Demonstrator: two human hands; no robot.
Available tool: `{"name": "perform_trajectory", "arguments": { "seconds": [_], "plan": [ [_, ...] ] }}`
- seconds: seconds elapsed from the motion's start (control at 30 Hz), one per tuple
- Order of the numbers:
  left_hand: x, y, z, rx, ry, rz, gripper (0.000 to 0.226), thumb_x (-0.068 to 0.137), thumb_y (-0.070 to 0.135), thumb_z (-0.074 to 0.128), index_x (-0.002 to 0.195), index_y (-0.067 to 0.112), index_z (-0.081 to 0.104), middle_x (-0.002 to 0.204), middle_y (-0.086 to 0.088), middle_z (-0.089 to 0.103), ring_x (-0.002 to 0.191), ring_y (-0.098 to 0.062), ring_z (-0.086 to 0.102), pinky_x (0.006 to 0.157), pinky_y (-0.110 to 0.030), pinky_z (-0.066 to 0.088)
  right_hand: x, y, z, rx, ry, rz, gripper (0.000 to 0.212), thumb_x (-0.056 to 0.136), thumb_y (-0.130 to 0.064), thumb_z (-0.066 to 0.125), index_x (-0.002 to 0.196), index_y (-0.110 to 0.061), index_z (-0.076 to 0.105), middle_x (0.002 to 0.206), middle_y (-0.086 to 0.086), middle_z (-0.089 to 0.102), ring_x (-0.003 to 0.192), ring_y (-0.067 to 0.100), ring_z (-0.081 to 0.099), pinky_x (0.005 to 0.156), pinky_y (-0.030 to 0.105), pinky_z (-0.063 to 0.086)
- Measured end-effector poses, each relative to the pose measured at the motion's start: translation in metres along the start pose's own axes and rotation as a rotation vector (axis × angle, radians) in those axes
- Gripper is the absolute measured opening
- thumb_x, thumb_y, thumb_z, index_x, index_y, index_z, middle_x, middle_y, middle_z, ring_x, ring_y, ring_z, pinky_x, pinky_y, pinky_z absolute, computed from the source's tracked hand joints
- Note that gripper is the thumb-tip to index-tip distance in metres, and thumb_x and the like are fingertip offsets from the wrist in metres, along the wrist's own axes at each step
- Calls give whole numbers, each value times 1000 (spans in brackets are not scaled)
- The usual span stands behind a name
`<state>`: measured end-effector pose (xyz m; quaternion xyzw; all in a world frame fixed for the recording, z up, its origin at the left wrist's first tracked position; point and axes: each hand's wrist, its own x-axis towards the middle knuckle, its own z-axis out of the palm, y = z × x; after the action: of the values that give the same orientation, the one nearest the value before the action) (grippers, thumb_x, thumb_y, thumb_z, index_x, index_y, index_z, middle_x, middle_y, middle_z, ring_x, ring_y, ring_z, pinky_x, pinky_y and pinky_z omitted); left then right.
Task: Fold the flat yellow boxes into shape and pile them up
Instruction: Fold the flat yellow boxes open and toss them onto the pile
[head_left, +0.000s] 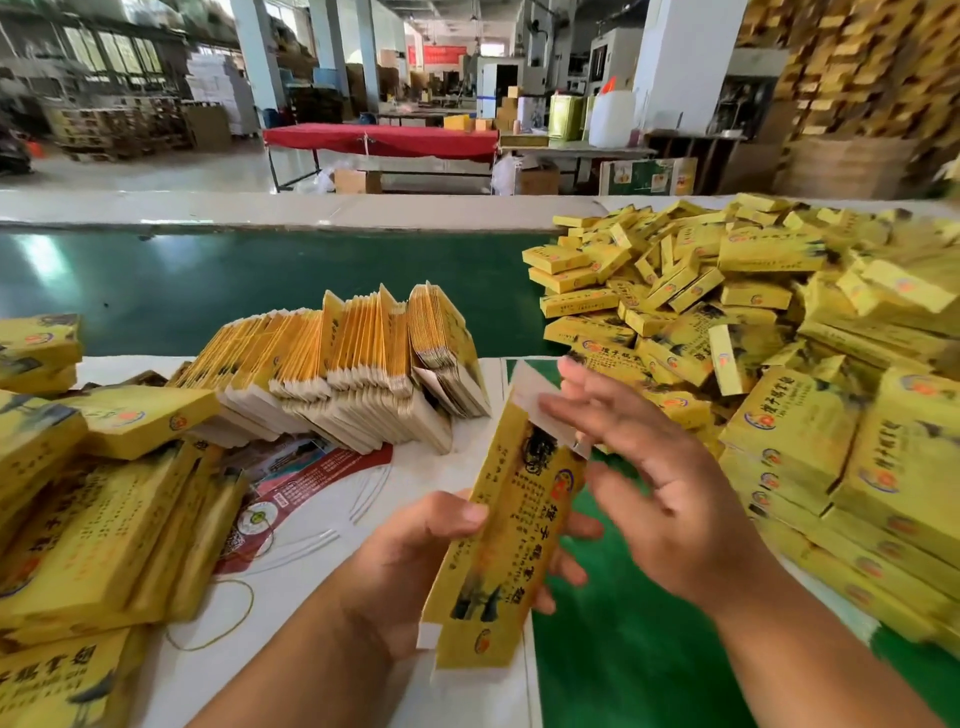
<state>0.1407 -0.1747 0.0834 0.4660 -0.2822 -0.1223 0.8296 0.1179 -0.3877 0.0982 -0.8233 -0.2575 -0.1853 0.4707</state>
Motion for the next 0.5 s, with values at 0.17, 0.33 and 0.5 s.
{"name": "perform_trajectory", "arguments": {
  "seconds": [0.17, 0.33, 0.5],
  "plan": [
    [8, -15, 6, -175, -277, -472, 37, 90, 29, 59, 126, 29, 63, 120, 6, 69, 111, -11, 64, 98, -31, 48, -7, -5, 14, 197, -147, 131, 31, 83, -35, 57, 112, -41, 63, 148, -26, 38, 121, -3, 55, 84, 31, 59],
    [9, -18, 7, -89, -243, -670, 39, 80, 47, 70, 115, 29, 71, 110, 3, 73, 99, -12, 70, 88, -25, 55, -4, 2, 16, 271, -178, 280, 25, 79, -49, 62, 85, -25, 66, 137, -23, 49, 88, -8, 57, 74, 21, 41],
    [4, -12, -6, -4, -59, -538, 49, 99, 0, 22, 142, 9, 46, 128, 8, 62, 119, -4, 58, 110, -20, 35, -4, -2, 12, 294, -289, 295, 25, 87, -42, 65, 100, -24, 76, 128, -19, 53, 86, 3, 65, 65, 23, 54]
  ]
}}
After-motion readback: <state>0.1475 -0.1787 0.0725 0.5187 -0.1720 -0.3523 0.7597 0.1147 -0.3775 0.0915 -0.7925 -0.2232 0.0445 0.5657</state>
